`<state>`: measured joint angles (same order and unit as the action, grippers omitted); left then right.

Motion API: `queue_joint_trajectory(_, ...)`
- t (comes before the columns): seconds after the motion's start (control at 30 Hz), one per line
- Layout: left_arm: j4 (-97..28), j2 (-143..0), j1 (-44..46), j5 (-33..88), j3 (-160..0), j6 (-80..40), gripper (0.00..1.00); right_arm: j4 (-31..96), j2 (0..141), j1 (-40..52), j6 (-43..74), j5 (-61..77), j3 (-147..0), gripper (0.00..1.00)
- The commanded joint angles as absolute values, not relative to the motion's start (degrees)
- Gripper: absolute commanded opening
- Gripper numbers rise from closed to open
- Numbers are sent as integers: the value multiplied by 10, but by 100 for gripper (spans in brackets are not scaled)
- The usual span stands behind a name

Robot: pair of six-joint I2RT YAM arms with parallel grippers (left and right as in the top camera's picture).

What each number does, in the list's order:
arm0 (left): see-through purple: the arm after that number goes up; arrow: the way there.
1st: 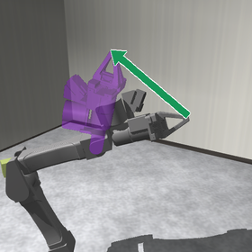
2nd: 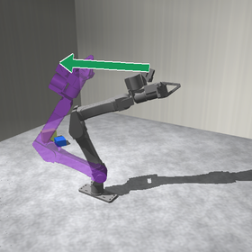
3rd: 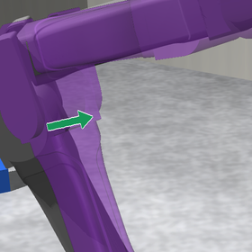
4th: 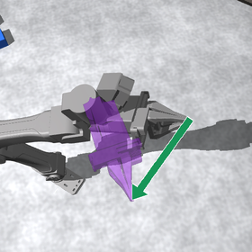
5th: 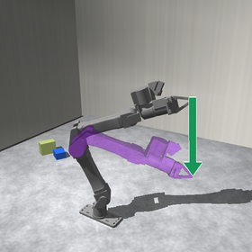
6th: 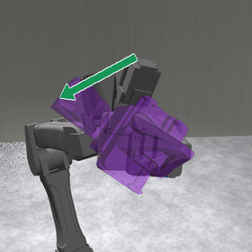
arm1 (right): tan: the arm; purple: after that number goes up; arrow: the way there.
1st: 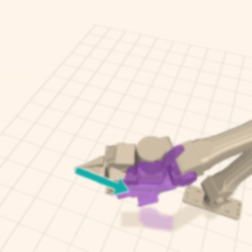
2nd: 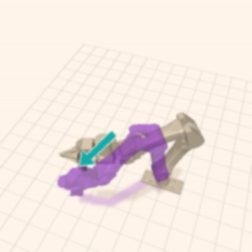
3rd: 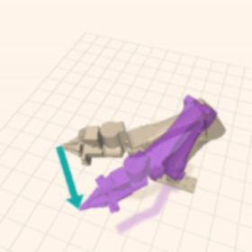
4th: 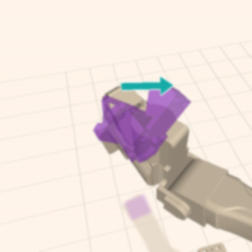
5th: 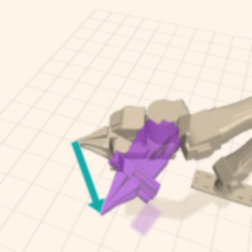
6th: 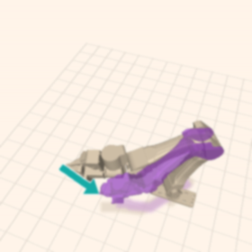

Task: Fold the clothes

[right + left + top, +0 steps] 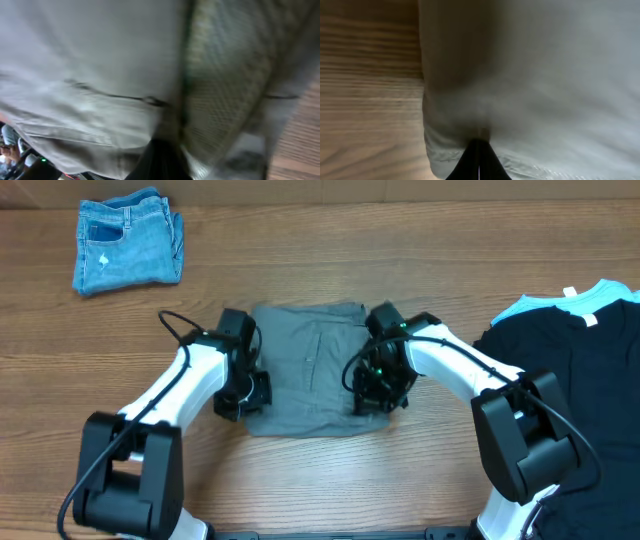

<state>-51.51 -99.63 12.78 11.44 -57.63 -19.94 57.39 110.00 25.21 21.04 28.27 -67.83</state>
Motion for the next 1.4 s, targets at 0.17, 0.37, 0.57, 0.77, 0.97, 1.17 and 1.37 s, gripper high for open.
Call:
queue_joint_trajectory(0.17, -503, -1074, 127, 135, -556, -193, 4, 560, 1103, 217, 286, 152, -646, 4)
queue_joint_trajectory(0.37, -520, -1064, 127, 129, -561, -193, 4, 551, 1101, 201, 303, 147, -658, 4)
queue_joint_trajectory(0.57, -565, -987, 130, 96, -592, -192, 4, 557, 1075, 178, 304, 145, -690, 4)
queue_joint_trajectory(0.77, -549, -872, 127, 84, -611, -193, 74, 550, 1071, 125, 281, 130, -734, 91)
queue_joint_trajectory(0.97, -517, -846, 90, 84, -610, -193, 100, 506, 1071, 34, 281, 129, -750, 100)
queue_joint_trajectory(1.17, -469, -889, 33, 157, -610, -130, 100, 484, 1072, -32, 281, 129, -750, 100)
queue_joint_trajectory(1.37, -399, -957, 26, 239, -610, -109, 100, 484, 1072, -55, 281, 129, -750, 100)
